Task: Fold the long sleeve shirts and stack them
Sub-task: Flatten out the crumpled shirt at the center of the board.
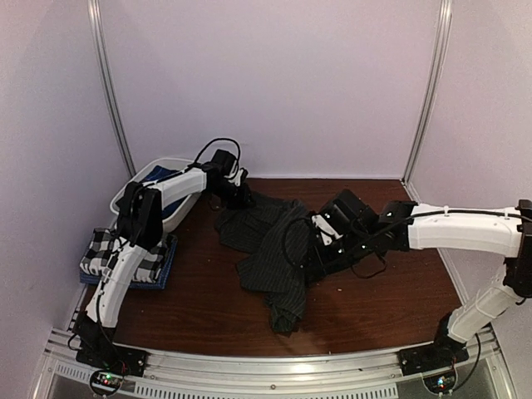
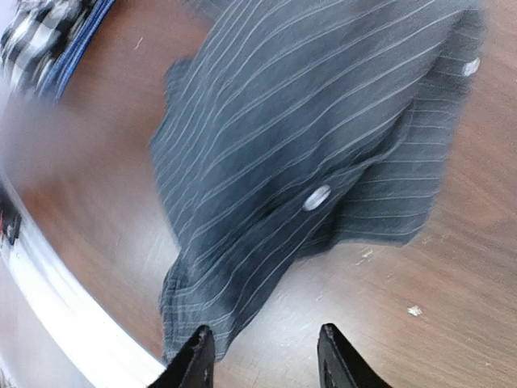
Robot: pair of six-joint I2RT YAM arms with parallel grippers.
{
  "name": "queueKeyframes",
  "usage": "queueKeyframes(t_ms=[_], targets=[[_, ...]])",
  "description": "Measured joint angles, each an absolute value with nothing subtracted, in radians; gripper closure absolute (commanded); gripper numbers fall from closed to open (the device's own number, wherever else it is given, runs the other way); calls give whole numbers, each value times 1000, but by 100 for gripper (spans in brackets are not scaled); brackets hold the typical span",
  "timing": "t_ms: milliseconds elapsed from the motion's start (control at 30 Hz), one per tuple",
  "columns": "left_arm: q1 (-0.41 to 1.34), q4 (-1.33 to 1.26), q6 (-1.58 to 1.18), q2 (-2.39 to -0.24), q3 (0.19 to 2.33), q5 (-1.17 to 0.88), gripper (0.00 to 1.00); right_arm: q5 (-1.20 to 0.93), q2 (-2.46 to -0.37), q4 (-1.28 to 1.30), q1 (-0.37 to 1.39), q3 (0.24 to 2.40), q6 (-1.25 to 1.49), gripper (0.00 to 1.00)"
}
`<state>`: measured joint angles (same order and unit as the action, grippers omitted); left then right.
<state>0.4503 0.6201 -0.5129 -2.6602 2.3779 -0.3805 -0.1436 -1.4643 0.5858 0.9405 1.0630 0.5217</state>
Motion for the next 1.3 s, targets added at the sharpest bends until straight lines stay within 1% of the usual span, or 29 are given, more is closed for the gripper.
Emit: queueKeyframes(t_ms=[33,167,333,467,600,767,933,1000,1067,1133,1200,1267,1300], targets=[[459,620,-511,-2648,2359,-381,65,-108,-1466,593,933,1083,517,36],[490,619,-512,-2545,2253,-374,61,3,-1545,614,921,1248,472,22],[488,601,-525,-2346,2121,-347,59,117,-1746,612,959,1489,400,12],[481,551,-544,-2159,1950,-322,59,184,-1879,636,995,1589,360,5],[479,505,-560,-2069,1801,-323,59,204,-1954,651,1039,1610,331,0],[479,466,-573,-2069,1664,-348,59,205,-2050,659,1090,1653,321,0],[487,416,-588,-2073,1605,-379,59,205,-2143,656,1110,1650,345,1],[493,390,-590,-2085,1604,-387,60,205,-2164,641,1108,1622,362,6],[503,364,-593,-2104,1604,-398,59,205,-2161,616,1105,1589,387,16],[516,352,-594,-2129,1604,-402,60,204,-2156,586,1103,1567,405,33],[532,340,-595,-2156,1605,-405,60,204,-2148,552,1104,1541,437,52],[545,338,-598,-2176,1604,-406,60,200,-2139,527,1103,1518,445,75],[549,337,-601,-2182,1602,-406,60,198,-2132,518,1103,1507,455,84]])
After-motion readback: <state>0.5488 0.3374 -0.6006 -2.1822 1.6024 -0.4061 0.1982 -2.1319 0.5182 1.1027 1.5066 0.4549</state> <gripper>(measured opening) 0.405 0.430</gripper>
